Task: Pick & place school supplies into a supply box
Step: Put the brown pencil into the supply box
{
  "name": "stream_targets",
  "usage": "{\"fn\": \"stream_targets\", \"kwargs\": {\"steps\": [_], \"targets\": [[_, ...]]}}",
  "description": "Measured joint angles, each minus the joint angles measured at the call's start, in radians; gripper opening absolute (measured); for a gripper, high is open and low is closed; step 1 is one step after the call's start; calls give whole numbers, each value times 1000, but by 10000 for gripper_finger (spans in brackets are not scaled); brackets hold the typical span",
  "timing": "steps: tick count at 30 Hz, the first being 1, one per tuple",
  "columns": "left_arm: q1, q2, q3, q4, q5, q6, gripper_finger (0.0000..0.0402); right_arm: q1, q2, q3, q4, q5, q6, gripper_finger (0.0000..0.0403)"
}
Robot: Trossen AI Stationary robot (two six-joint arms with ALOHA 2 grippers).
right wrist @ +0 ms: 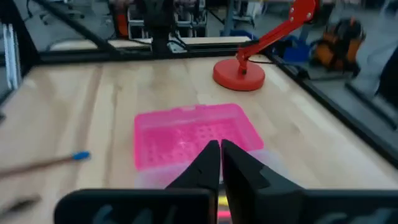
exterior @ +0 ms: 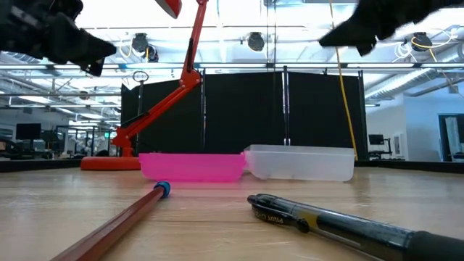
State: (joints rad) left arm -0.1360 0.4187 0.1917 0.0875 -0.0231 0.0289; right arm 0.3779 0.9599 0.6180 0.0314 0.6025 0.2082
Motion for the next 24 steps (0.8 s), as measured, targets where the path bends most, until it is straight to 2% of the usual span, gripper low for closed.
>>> {"fn": "stream_targets", "kwargs": {"steps": [6,9,12,17,24], "targets": [[0,0,0,89,-127,46,26,0,-98,-191,171,-14,-201,2],[-5,0,0,126,-90,102,26,-1,-140,-240,185,-76,-296,1],[-13,0,0,124,-55,140,26,-6,-202,-260,203,-90,-362,1],[-20,28,-1,118,-56,138,26,-27,-329,-269,201,-227,-425,0],[-34,114,-83,343,-134,172,6,-48,-433,-289,189,-352,-466,0]]}}
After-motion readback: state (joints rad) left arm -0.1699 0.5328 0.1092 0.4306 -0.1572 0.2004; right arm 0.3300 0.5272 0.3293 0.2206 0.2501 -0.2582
